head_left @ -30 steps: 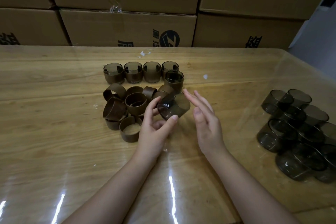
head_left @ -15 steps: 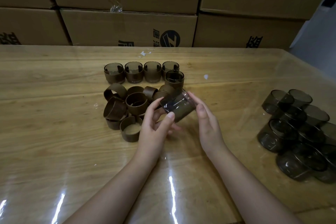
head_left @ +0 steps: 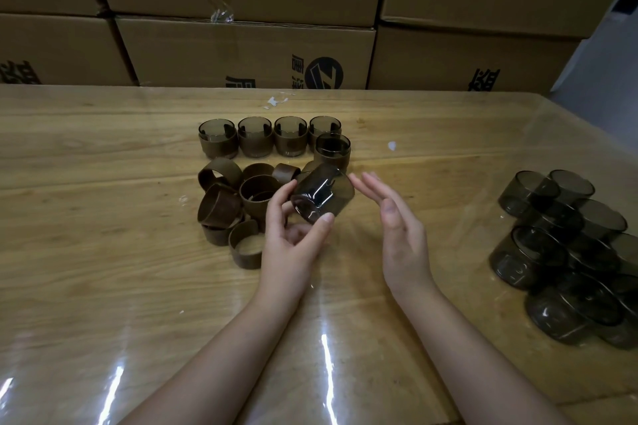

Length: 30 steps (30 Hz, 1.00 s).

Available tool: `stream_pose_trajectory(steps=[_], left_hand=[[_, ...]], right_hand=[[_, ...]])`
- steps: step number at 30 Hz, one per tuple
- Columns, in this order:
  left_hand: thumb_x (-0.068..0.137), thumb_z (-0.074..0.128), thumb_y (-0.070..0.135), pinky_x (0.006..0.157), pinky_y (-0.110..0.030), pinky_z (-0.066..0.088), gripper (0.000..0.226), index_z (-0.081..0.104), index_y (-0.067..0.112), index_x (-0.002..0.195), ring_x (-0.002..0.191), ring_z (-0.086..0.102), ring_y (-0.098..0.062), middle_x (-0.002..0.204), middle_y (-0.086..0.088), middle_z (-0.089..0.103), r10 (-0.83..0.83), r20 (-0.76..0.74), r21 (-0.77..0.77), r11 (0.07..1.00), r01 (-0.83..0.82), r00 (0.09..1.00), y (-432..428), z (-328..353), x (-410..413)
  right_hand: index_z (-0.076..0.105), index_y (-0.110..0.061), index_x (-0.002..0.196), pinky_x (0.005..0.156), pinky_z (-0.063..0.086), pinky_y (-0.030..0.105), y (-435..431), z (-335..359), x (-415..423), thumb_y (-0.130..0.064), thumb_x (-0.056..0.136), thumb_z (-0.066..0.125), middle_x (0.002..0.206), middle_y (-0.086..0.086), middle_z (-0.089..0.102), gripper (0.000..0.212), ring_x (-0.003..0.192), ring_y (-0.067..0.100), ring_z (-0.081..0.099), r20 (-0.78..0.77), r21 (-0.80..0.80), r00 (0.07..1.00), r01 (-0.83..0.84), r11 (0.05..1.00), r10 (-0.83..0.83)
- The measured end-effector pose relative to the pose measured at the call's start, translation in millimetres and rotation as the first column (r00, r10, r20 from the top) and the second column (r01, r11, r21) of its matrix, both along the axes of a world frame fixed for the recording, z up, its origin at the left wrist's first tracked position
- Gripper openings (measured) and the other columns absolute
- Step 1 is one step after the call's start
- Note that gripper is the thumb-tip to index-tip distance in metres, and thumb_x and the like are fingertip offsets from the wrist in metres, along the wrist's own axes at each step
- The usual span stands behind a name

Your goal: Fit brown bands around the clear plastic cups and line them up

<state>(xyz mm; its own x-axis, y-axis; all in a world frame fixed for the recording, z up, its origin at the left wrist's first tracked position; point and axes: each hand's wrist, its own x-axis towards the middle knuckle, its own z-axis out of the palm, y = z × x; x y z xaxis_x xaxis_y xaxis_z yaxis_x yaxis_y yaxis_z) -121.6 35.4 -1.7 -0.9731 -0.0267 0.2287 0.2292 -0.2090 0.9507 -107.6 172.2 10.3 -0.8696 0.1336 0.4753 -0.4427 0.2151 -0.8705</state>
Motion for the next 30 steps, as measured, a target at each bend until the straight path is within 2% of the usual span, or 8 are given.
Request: stream_pose_trajectory(steps=[4,9,11,13,16,21,26,30], left_hand=[[0.084,0.068,0.005,0.069,-0.031,0.052,0.059,0.045,0.043,0.122,0.074,0.06,-0.02,0.121,-0.013,0.056,-0.036,0.016,-0.064,0.997,0.037,0.999,0.6,1.8,1.9],[0.077,0.069,0.02,0.07,-0.028,0.053,0.054,0.05,0.044,0.121,0.072,0.058,-0.019,0.118,-0.008,0.056,-0.126,0.018,-0.084,0.988,0.127,0.992,-0.1,5.5,7.5],[0.082,0.068,0.016,0.067,-0.021,0.053,0.051,0.049,0.041,0.123,0.074,0.063,-0.015,0.12,-0.011,0.056,-0.134,0.011,-0.071,0.988,0.134,0.991,-0.3,5.2,7.6],[0.088,0.064,0.006,0.062,-0.016,0.051,0.049,0.048,0.035,0.124,0.074,0.067,-0.009,0.121,-0.015,0.057,-0.119,0.006,-0.022,0.993,0.119,0.993,0.1,4.9,6.3],[0.083,0.068,0.017,0.059,-0.014,0.049,0.053,0.045,0.027,0.13,0.075,0.068,-0.011,0.122,-0.013,0.058,-0.095,0.013,0.052,0.994,0.095,0.995,0.6,6.0,4.9],[0.087,0.063,0.016,0.06,-0.018,0.051,0.052,0.039,0.026,0.131,0.076,0.07,-0.014,0.128,-0.006,0.056,-0.025,-0.006,0.065,0.998,0.026,1.0,-0.1,3.6,3.6],[0.081,0.065,0.02,0.061,-0.02,0.053,0.054,0.04,0.036,0.125,0.081,0.07,-0.012,0.125,-0.001,0.055,-0.015,0.01,0.031,0.999,0.015,1.0,-0.1,2.4,3.5],[0.085,0.064,0.008,0.059,-0.018,0.052,0.052,0.042,0.036,0.124,0.073,0.069,-0.009,0.12,-0.005,0.056,-0.036,0.032,-0.01,0.999,0.036,0.999,0.6,1.9,2.5]], right_hand=[[0.058,-0.037,0.123,0.114,0.029,0.027,0.8,-0.5,-0.7,-0.046,0.097,0.033,0.13,-0.008,0.063,0.037,0.138,0.008,0.039,-0.012,0.006,1.0,0.021,1.0,-0.021],[0.061,-0.055,0.116,0.115,0.032,0.048,1.4,-0.1,-2.5,-0.05,0.093,0.037,0.135,0.002,0.059,0.034,0.138,0.017,0.042,0.027,-0.051,1.0,-0.009,0.999,0.01],[0.062,-0.049,0.116,0.114,0.032,0.05,1.3,-0.9,-3.3,-0.051,0.092,0.038,0.136,0.005,0.058,0.034,0.137,0.019,0.043,0.047,-0.072,0.999,-0.011,0.997,0.015],[0.058,-0.041,0.119,0.114,0.033,0.048,0.9,-1.9,-4.2,-0.053,0.089,0.038,0.136,0.005,0.058,0.038,0.136,0.017,0.044,0.08,-0.065,0.997,0.004,0.998,0.002],[0.056,-0.037,0.12,0.115,0.032,0.041,0.6,-3.3,-4.6,-0.054,0.089,0.036,0.133,0.004,0.06,0.04,0.136,0.015,0.044,0.09,-0.047,0.996,-0.011,0.999,0.015],[0.056,-0.039,0.117,0.108,0.029,0.015,0.5,-3.3,-3.5,-0.05,0.092,0.034,0.119,-0.014,0.066,0.036,0.134,0.003,0.043,0.065,-0.006,0.998,0.007,1.0,-0.007],[0.061,-0.039,0.116,0.107,0.03,0.015,1.1,-2.8,-3.3,-0.047,0.096,0.034,0.122,-0.005,0.068,0.034,0.135,0.006,0.043,0.014,-0.03,1.0,0.014,0.999,-0.013],[0.063,-0.047,0.116,0.109,0.031,0.02,0.8,-2.2,-2.1,-0.047,0.096,0.036,0.127,-0.004,0.066,0.033,0.136,0.01,0.043,-0.021,-0.034,1.0,0.018,0.999,-0.019]])
